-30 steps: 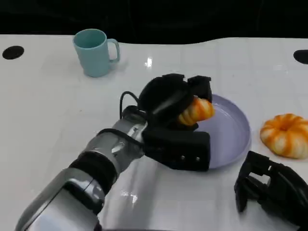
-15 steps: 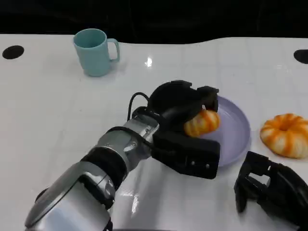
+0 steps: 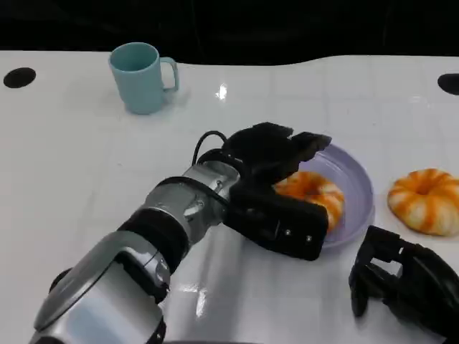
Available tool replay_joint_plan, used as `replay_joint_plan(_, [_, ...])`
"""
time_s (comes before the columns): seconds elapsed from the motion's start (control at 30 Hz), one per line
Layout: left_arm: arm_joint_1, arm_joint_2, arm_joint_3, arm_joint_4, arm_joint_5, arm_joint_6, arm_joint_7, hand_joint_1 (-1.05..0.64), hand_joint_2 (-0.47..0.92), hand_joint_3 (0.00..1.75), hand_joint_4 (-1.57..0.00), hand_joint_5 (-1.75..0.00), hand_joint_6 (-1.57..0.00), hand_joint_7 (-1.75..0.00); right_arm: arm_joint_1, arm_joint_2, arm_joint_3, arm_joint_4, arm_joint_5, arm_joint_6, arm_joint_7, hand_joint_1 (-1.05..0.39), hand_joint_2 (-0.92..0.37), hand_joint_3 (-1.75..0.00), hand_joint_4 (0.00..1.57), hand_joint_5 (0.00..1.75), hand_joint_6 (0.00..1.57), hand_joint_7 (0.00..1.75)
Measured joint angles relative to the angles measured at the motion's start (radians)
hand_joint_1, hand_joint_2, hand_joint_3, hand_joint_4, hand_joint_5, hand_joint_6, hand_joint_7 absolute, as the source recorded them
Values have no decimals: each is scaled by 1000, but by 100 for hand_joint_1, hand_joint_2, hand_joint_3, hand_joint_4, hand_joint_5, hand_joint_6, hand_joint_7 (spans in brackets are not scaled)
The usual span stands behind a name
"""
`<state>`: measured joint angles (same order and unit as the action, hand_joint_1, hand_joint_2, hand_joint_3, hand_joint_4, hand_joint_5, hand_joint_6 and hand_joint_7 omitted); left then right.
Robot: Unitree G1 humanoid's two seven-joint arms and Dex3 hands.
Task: Grasp the bread from the table and place it into the plate.
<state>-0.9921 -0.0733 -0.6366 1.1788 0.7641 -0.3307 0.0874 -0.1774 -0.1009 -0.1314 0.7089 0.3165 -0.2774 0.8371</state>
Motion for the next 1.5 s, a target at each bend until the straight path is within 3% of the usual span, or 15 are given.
replay_joint_plan(0.47, [24,94,28,-167,-43,-24,-70,-105,92,76,-1,-1,-3,-2,-6,2,-3,17,-1,-18,7,-59,-92,-28,72,175,58,166])
replay_joint_plan(0.73, [221,215,137,-422,-215,-71,-237,-102,92,70,-6,-4,-4,-2,-9,4,-8,20,2,-16,7,-59,-92,-28,73,175,59,167])
replay_joint_plan(0.93, [415,263,275,-591,-399,-181,-249,-84,92,56,-53,-32,-44,-18,-10,3,-9,21,0,-15,7,-59,-92,-28,73,175,58,168])
replay_joint_plan(0.97, [446,261,298,-603,-424,-207,-238,-78,92,52,-62,-52,-59,-22,-10,3,-9,21,0,-13,7,-59,-92,-28,73,175,58,168])
replay_joint_plan(1.07, [535,226,366,-604,-534,-310,-214,-72,92,50,-64,-83,-73,-27,-10,2,-10,21,0,-10,6,-59,-92,-27,73,175,57,168])
replay_joint_plan(1.13, [571,201,389,-602,-581,-360,-213,-71,92,49,-64,-87,-75,-28,-10,2,-9,21,0,-7,5,-59,-92,-27,73,175,58,167])
replay_joint_plan(1.17, [578,193,396,-599,-590,-371,-213,-71,92,52,-64,-107,-77,-43,-10,2,-9,21,-1,-7,5,-59,-92,-26,73,175,58,167])
replay_joint_plan(1.2, [588,188,405,-602,-606,-378,-218,-71,92,54,-60,-137,-65,-89,-10,3,-9,20,0,-5,5,-59,-92,-26,73,175,59,167])
replay_joint_plan(1.27, [641,185,429,-642,-677,-378,-245,-70,92,53,-59,-159,-56,-123,-11,4,-8,19,1,2,6,-59,-92,-24,74,175,60,166])
replay_joint_plan(1.37, [753,185,460,-719,-798,-349,-316,-72,92,45,-63,-172,-57,-143,-10,2,-12,7,7,28,2,-60,-92,-23,74,175,63,161])
replay_joint_plan(1.5, [868,170,510,-808,-1043,-227,-460,-74,92,40,-74,-174,-60,-161,-6,4,-9,-2,3,36,-7,-60,-92,-24,74,175,63,160])
